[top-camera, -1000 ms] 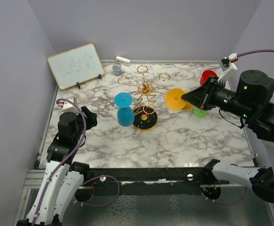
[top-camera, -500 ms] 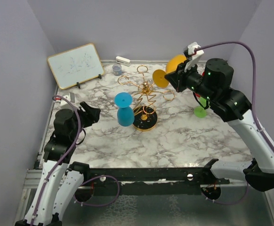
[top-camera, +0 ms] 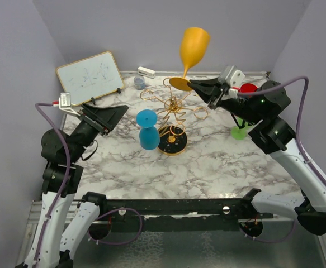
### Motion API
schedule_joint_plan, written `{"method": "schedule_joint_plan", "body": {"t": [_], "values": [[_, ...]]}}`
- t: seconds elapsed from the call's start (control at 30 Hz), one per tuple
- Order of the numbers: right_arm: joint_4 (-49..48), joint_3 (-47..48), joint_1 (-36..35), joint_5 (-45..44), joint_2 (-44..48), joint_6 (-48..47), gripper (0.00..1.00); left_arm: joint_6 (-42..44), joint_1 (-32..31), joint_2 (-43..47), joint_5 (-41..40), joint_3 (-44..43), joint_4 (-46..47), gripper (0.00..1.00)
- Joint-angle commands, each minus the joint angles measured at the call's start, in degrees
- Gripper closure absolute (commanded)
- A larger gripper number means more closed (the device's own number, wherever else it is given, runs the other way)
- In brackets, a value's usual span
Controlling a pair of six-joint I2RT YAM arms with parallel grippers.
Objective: Take the wine glass off the wine glass rack
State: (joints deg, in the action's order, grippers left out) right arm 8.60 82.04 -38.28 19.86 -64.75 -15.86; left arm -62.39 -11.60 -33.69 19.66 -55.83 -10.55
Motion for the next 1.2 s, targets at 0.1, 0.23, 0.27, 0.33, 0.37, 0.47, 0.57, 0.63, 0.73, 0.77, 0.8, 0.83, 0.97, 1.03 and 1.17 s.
{"method": "schedule_joint_plan", "body": {"t": [0.1,0.23,0.27,0.33,0.37,0.47,0.57,0.63,0.73,0.77,0.8,0.83,0.97,1.03,1.17], "values": [[-11.81,-7.61,-2.38,8.82,4.40,-11.33,0.99,-27.17,0.17,-4.66,15.13,5.17,22.44,0.27],[-11.91,-8.77,-4.73,7.07,4.39,-15.70,0.99,-36.95,0.17,-5.44,17.00,6.26,28.54,0.27],[-12.27,-9.07,-5.41,6.55,4.33,-16.45,0.99,-38.30,0.13,-5.47,17.21,6.25,28.66,0.27],[-12.23,-9.62,-7.11,5.16,3.69,-18.98,0.99,-40.36,0.10,-5.30,17.33,6.22,28.03,0.27],[-12.16,-9.68,-7.99,4.35,3.30,-20.24,0.99,-41.08,0.09,-5.26,17.26,6.40,27.93,0.27],[-12.69,-10.54,-11.20,1.32,1.60,-24.27,0.99,-43.00,0.13,-5.01,17.08,7.58,28.23,0.27],[-15.63,-12.07,-14.34,-2.09,0.48,-26.60,0.99,-45.36,0.09,-5.04,17.40,9.82,30.13,0.27],[-17.76,-13.30,-16.30,-4.29,-0.11,-28.24,0.99,-47.06,-0.07,-4.94,17.52,11.44,31.58,0.27],[-20.88,-15.20,-19.93,-8.67,-1.22,-31.72,0.99,-47.68,-0.31,-4.80,17.61,12.92,31.96,0.27],[-21.98,-15.87,-21.06,-9.99,-1.51,-32.78,0.99,-47.65,-0.38,-4.76,17.67,13.20,31.91,0.27],[-23.31,-16.60,-21.96,-10.88,-1.64,-33.79,0.99,-47.65,-0.44,-4.75,17.71,13.51,31.90,0.27],[-24.56,-17.35,-22.90,-11.66,-1.69,-34.56,0.99,-47.65,-0.55,-4.86,17.77,13.82,31.98,0.27],[-26.42,-18.76,-26.01,-14.78,-2.56,-38.02,0.99,-48.76,-0.70,-4.86,17.61,15.56,33.30,0.28],[-27.17,-19.48,-27.19,-16.18,-3.16,-39.96,0.99,-48.58,-0.70,-4.82,17.60,15.75,33.25,0.29],[-29.58,-20.87,-29.13,-18.06,-3.83,-43.02,0.99,-47.43,-0.72,-4.78,17.92,15.89,32.45,0.33]]}}
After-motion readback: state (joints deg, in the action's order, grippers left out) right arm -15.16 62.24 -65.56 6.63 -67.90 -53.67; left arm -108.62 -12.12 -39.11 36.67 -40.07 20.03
